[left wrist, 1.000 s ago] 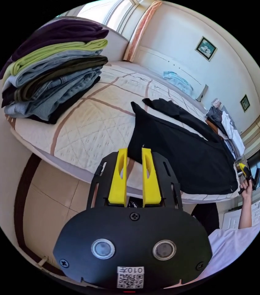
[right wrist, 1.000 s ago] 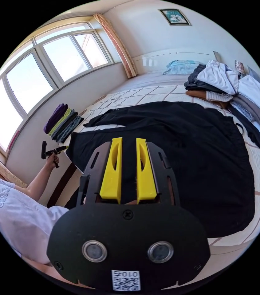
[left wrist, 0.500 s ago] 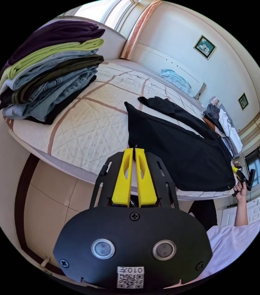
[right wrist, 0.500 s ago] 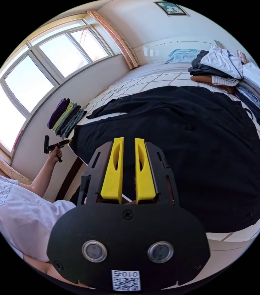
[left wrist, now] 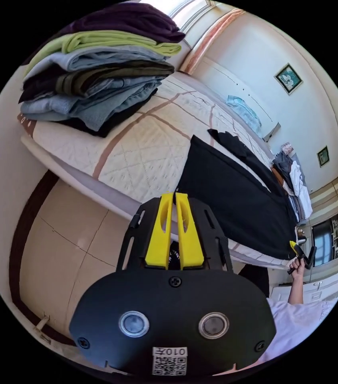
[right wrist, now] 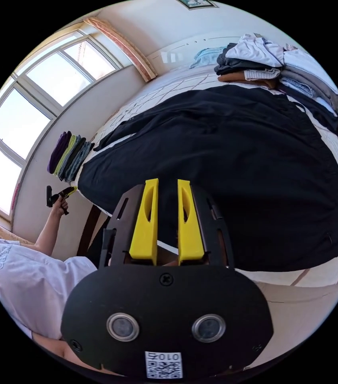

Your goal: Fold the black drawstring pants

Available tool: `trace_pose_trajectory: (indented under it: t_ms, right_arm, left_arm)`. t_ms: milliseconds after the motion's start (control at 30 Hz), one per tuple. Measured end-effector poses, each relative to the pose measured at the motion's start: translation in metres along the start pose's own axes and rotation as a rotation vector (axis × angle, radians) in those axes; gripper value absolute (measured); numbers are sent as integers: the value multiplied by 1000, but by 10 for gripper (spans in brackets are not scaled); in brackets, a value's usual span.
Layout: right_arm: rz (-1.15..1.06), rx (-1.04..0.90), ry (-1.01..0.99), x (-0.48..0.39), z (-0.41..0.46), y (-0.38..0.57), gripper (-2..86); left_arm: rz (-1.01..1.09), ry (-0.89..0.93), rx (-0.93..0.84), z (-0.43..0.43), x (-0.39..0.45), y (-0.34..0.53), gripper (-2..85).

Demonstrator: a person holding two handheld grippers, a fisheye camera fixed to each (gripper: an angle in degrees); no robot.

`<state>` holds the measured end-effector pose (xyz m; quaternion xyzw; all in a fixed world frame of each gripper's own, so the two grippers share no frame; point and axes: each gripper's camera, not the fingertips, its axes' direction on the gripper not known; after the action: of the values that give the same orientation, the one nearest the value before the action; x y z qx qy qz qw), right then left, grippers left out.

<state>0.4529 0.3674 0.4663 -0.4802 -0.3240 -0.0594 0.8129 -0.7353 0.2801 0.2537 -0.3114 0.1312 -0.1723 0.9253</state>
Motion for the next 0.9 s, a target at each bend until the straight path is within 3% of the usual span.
trace_pose_trajectory:
  t_ms: [133,233,467,667,767,900]
  right_arm:
    - [-11,133,-27,5,-19,14,93]
    - [-10,157,13,7,-22,23,97]
    - [-4,128,231,1,-23,48,107]
    - [-39,68,416,-9,-19,70,99]
    - [-60,-105,469,-6,11,79,101]
    - [-43,-43,475,-10,8,92,94]
  left_arm:
    - [-8,7,126,-19,6,15,25]
    - [132,10,191,-32,44,18,24]
    - [468,139,2,16,152,27,14]
    - [673,240,-46,40,227,66,3]
    - [737,223,-104,56,251,79,2]
    - [750,209,-164,68,265,83,2]
